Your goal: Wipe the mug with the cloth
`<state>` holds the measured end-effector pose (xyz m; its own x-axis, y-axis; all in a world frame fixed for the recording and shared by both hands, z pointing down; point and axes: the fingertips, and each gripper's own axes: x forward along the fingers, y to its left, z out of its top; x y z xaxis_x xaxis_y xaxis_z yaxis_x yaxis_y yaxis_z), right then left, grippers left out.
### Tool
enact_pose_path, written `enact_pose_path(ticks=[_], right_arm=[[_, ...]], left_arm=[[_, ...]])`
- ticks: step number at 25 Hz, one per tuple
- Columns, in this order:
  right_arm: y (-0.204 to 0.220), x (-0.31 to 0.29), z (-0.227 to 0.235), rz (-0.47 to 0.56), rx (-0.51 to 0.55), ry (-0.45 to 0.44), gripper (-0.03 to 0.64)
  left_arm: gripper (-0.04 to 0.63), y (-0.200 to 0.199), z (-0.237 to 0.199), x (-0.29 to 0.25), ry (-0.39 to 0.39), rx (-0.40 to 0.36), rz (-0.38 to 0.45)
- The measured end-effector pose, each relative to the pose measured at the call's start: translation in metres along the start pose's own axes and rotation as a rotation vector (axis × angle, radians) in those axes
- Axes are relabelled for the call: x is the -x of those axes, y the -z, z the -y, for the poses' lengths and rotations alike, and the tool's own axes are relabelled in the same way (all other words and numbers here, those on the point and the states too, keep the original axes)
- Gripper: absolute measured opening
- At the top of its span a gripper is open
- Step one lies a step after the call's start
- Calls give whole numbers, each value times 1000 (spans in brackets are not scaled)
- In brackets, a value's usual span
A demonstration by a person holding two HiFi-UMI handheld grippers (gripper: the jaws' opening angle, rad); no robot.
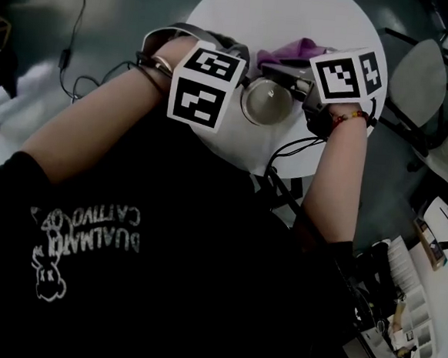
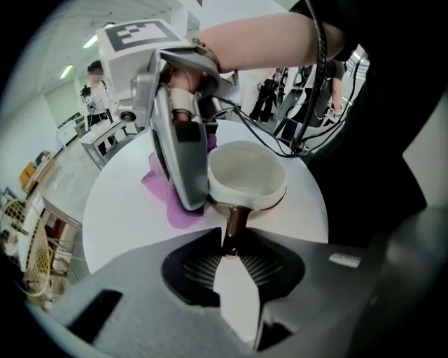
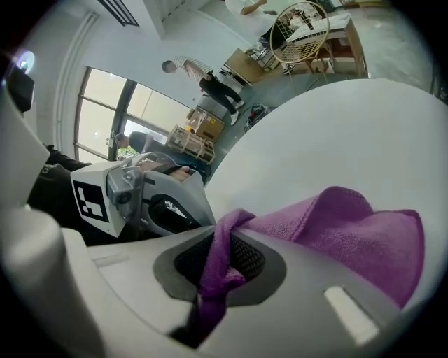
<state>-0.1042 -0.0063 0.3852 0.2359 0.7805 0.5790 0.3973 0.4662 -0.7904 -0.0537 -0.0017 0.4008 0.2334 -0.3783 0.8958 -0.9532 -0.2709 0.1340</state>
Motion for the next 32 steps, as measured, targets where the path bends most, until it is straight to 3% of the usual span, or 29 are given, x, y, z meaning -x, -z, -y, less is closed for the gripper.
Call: enact_pose_path(ticks=[3, 8, 15, 19, 23, 25, 28, 32], right_arm=[[1, 2, 2, 40, 15, -10, 25], [0, 6, 4, 151, 31, -100, 25], [2, 31, 6, 397, -117, -239, 25], [10, 41, 18, 515, -156, -195, 26], [16, 53, 14, 662, -229, -231, 26], [21, 59, 21, 712, -251, -187, 25], [31, 66, 38, 744, -252, -14, 26], [48, 71, 39, 758, -250, 118, 29]], left_arm=[[77, -2, 0, -1, 2, 63, 27], [75, 2, -3, -4, -34, 76, 7], [75, 3, -7, -6, -31, 106, -40], [75, 3, -6, -8, -25, 101, -71], [75, 2, -4, -9, -13, 105, -75], [77, 3, -5, -8, -5, 117, -74], [80, 4, -9, -8, 9, 142, -79], [81, 6, -7, -10, 15, 140, -95]])
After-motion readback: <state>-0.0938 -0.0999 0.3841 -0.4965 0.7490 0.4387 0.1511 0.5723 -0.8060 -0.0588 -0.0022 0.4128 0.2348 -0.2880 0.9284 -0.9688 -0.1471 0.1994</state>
